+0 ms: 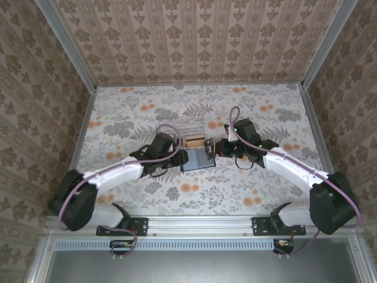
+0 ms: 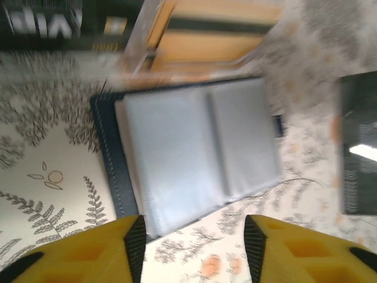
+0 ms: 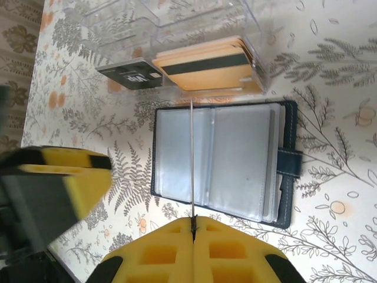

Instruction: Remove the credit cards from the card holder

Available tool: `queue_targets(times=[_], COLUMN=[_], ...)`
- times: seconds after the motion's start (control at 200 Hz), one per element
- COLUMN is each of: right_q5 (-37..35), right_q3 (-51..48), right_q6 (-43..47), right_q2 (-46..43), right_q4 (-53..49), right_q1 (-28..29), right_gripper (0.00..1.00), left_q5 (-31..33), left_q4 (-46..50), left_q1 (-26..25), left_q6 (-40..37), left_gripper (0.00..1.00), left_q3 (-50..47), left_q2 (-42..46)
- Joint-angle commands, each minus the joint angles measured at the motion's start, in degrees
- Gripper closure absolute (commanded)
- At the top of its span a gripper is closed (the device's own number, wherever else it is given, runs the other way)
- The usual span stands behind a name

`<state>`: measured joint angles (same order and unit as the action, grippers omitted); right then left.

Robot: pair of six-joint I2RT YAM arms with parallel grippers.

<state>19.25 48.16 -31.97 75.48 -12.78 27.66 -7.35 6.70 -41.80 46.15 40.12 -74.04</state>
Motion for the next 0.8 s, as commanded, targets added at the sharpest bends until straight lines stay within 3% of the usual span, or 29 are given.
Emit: queue_targets(times=[0.0, 0.105, 0.445, 0.625, 0.795], right_q5=[-3.2, -6.1, -8.6, -12.9, -14.9], right_q3=[5.5, 10.5, 29.2, 32.7, 33.5], right_q6=[7.4, 13.3, 39.7, 58.9, 70.6], right_q2=[-1.0, 1.3, 18.5, 24.3, 26.0], right_q4=[-4.9, -6.9, -12.1, -12.5, -11.9], right_q1=[2.2, 4.6, 10.9, 14.7, 16.1], right_gripper=[1.00, 1.00, 1.00, 1.00, 1.00], left_q5=[5.3, 8.7, 12.7, 14.0, 14.0], left_q4=[9.2, 15.1, 29.5, 32.5, 33.1], left_q1=[1.5, 3.6, 12.3, 13.3, 13.5], left_q6=[-1.3, -1.2, -3.6, -3.6, -3.6], left_gripper=[0.24, 0.00, 0.00, 0.00, 0.00], left_q3=[1.8, 1.3, 1.4, 1.4, 1.5], left_q2=[9.0, 18.7, 43.4, 47.9, 48.5])
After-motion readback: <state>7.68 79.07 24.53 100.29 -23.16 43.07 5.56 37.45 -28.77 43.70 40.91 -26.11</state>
